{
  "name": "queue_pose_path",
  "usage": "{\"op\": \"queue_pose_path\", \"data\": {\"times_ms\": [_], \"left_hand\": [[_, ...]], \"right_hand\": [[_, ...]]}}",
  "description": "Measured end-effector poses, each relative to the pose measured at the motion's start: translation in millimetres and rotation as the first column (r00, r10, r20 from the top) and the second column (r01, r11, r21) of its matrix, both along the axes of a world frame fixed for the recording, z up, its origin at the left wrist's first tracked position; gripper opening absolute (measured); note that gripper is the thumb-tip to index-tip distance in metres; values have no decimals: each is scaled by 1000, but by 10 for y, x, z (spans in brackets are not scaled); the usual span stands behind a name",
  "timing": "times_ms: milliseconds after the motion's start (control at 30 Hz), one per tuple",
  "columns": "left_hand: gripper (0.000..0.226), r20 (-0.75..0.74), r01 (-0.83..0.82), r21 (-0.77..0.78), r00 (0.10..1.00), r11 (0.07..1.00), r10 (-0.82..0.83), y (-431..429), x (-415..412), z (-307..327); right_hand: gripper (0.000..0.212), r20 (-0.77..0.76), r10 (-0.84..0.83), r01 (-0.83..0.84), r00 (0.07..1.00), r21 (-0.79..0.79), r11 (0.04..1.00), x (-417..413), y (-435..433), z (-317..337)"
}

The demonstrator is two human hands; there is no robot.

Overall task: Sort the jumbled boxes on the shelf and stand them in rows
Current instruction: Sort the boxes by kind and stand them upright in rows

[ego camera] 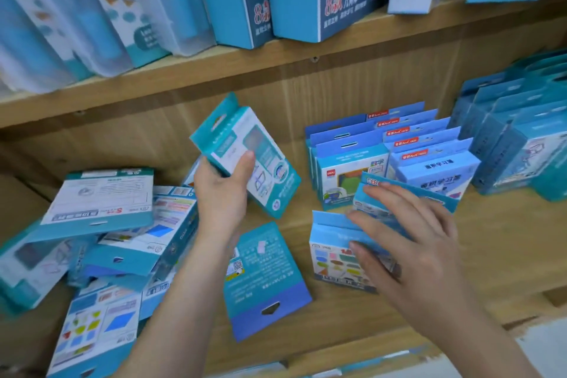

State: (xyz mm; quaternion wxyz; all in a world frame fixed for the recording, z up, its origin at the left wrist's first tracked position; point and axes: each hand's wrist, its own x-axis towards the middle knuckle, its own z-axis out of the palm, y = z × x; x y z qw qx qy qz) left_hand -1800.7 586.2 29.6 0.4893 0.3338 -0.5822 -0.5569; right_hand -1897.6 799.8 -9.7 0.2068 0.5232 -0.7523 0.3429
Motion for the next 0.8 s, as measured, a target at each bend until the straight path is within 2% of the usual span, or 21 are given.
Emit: {"op": "queue_pose_path", "data": {"times_ms": [67,133,200,433,533,633,800], "left_hand": [[17,-231,145,181,968,973,-101,14,127,66],[25,-332,209,271,937,940,-113,40,228,101],[31,-372,218,327,924,920,-87,72,315,129],[32,-343,127,297,939,946,-18,164,579,290],[26,-325,52,218,946,975,23,275,662,404],[37,-317,35,182,948,983,25,373,737,487],[27,-334,63,152,942,986,-9,455,896,552]], "right_hand": [[28,-10,-27,26,1000,-44,999,13,-47,29],[28,-15,-44,43,999,-82,996,56,-101,64],[29,-16,-37,36,999,-104,994,112,-167,91],[42,-9,18,-18,1000,-31,999,291,-311,120],[67,40,66,-66,997,4,998,423,-407,232],[92,69,122,-128,990,88,988,642,-553,326],[112,100,78,-93,992,154,984,939,-703,457]]}}
